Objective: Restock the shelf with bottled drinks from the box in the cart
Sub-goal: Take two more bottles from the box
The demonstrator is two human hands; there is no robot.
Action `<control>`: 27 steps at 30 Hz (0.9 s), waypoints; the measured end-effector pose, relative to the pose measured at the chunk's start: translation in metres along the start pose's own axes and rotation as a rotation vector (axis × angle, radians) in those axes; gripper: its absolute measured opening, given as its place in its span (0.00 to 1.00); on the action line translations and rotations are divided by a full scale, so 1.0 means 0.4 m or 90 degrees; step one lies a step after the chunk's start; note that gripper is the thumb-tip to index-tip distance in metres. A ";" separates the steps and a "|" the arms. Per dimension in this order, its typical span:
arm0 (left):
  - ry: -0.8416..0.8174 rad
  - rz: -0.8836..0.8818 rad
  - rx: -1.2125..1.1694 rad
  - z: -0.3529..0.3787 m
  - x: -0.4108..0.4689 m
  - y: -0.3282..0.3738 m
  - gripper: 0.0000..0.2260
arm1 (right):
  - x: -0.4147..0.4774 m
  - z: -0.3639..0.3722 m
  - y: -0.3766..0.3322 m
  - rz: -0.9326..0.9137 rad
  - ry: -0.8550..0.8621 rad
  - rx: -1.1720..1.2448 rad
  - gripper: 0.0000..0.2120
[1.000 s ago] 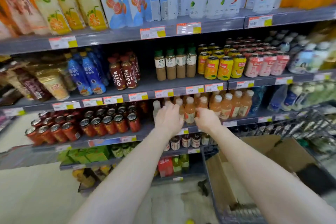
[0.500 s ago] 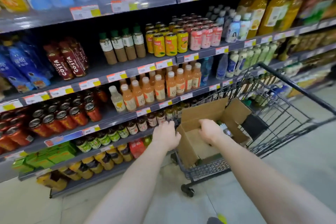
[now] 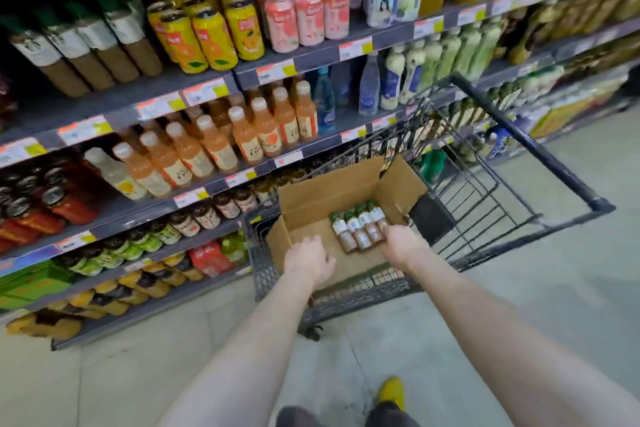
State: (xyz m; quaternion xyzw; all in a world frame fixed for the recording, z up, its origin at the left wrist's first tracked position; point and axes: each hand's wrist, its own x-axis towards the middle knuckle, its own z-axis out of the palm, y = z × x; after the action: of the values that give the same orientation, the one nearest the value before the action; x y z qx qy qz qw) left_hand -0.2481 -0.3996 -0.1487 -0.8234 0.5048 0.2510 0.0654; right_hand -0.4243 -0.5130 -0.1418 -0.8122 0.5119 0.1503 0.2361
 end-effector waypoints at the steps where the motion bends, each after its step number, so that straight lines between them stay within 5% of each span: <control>1: -0.006 -0.015 -0.003 -0.001 0.015 0.018 0.27 | 0.023 -0.003 0.020 -0.005 -0.009 -0.002 0.17; 20: -0.197 -0.168 -0.126 0.033 0.461 0.022 0.21 | 0.522 0.016 0.081 0.045 -0.192 0.046 0.12; 27: -0.255 -0.231 -0.210 0.140 0.626 0.028 0.27 | 0.687 0.128 0.102 0.091 -0.287 0.083 0.23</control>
State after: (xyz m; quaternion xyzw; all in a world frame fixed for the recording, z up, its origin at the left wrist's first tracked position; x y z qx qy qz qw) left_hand -0.1859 -0.5847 -0.3157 -0.8336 0.2793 0.4709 0.0730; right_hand -0.3430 -0.7094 -0.3277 -0.7028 0.5110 0.3105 0.3854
